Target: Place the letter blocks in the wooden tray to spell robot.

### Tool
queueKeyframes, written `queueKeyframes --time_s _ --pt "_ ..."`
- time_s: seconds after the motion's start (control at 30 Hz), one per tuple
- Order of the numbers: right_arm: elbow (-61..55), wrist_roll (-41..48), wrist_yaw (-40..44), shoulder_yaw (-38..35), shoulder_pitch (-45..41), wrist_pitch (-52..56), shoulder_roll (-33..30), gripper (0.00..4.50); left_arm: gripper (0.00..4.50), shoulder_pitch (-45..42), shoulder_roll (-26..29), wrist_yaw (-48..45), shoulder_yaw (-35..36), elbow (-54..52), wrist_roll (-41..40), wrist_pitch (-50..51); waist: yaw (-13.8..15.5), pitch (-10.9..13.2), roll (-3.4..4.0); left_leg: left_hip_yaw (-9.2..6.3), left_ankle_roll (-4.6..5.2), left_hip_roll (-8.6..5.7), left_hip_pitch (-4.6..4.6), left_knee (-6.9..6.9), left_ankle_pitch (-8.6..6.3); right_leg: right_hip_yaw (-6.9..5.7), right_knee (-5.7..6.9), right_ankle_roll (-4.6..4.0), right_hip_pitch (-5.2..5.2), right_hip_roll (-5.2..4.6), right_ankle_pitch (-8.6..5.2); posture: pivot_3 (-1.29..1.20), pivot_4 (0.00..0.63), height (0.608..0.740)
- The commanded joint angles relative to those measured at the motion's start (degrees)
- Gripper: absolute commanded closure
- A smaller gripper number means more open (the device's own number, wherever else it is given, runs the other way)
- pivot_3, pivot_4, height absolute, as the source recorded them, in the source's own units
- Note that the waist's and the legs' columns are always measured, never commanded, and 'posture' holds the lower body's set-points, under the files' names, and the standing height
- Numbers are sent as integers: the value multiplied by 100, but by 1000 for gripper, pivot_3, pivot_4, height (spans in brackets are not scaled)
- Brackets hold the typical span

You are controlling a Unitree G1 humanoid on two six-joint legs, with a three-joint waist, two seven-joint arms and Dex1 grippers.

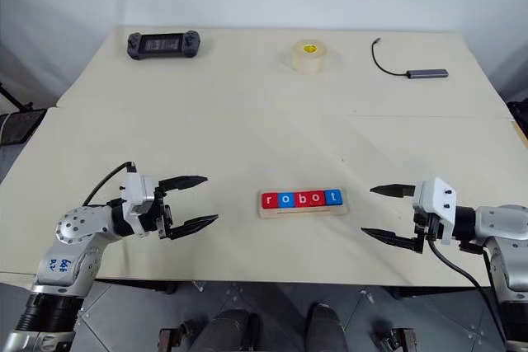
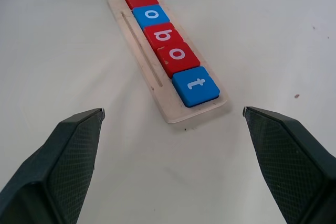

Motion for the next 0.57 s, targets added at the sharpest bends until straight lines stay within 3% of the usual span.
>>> queueKeyframes --time_s 0.03,0.57 --pt "-360 307 35 -117 91 93 -83 97 0 -142 16 14 85 80 53 -159 7 0 0 -1 -1 1 0 0 1 0 2 -1 -2 0 0 0 150 740" --pt "-460 474 -304 -246 220 347 -47 97 0 -336 38 30 104 518 196 -466 20 0 0 -5 -3 1 -6 -2 0 -5 20 -6 -5 -1 -3 0 150 740"
